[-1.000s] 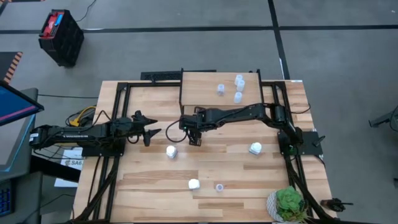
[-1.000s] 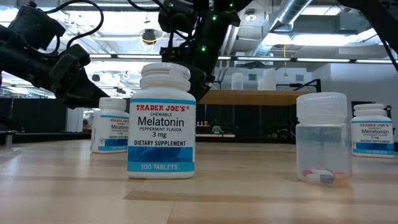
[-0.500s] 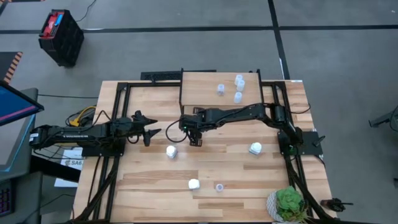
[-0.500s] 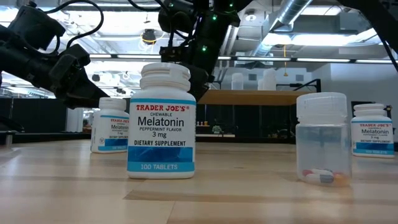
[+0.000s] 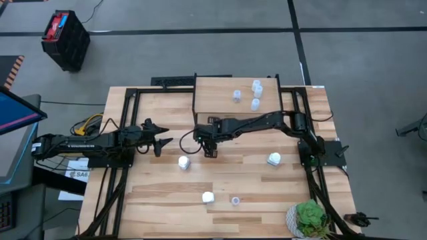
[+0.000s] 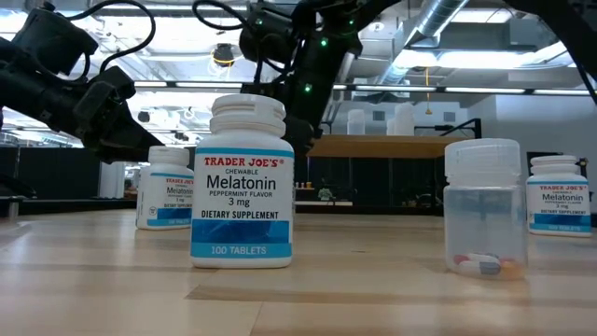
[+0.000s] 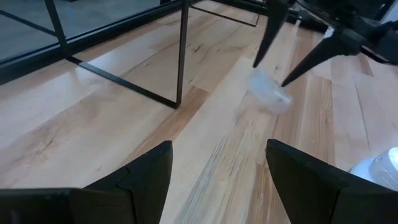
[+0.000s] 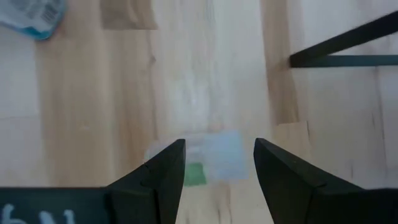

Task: Pick and place medicine bottles onto shelf by color
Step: Put the top transparent pill bottle on the shelf

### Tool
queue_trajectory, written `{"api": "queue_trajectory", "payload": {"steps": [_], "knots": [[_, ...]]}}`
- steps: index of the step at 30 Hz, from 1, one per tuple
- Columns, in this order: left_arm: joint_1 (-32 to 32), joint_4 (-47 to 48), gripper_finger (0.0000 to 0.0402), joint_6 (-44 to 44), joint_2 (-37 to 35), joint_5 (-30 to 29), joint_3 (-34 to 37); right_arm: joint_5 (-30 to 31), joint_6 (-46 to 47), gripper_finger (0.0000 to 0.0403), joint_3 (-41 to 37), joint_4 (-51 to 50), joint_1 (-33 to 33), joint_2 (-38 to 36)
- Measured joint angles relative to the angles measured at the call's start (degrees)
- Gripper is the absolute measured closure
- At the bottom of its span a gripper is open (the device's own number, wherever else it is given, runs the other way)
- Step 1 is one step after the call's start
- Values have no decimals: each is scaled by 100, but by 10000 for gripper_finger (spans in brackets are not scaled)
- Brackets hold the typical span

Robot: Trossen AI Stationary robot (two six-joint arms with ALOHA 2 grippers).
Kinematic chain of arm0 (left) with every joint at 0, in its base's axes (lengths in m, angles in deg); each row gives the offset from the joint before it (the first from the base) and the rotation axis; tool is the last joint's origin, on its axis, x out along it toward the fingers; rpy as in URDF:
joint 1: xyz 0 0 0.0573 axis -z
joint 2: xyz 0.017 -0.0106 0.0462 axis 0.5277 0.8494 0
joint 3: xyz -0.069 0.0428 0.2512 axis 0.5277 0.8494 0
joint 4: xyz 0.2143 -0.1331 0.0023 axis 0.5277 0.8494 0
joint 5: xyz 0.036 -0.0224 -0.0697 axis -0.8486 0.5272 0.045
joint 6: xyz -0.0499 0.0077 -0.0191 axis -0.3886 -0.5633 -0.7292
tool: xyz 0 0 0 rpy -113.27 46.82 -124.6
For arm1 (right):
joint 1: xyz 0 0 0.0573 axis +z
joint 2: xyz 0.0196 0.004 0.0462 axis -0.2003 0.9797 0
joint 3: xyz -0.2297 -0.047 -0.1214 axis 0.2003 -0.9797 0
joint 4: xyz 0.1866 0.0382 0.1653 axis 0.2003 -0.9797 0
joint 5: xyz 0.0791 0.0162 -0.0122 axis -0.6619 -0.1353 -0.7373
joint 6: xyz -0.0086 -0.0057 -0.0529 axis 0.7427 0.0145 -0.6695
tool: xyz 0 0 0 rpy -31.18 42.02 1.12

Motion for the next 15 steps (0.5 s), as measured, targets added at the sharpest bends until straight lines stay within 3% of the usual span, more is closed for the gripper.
{"api": "queue_trajectory", "payload": {"steps": [15], "knots": [[1, 0, 155, -9, -1, 0, 0, -304, 798, 191, 2, -258, 210, 0]]}}
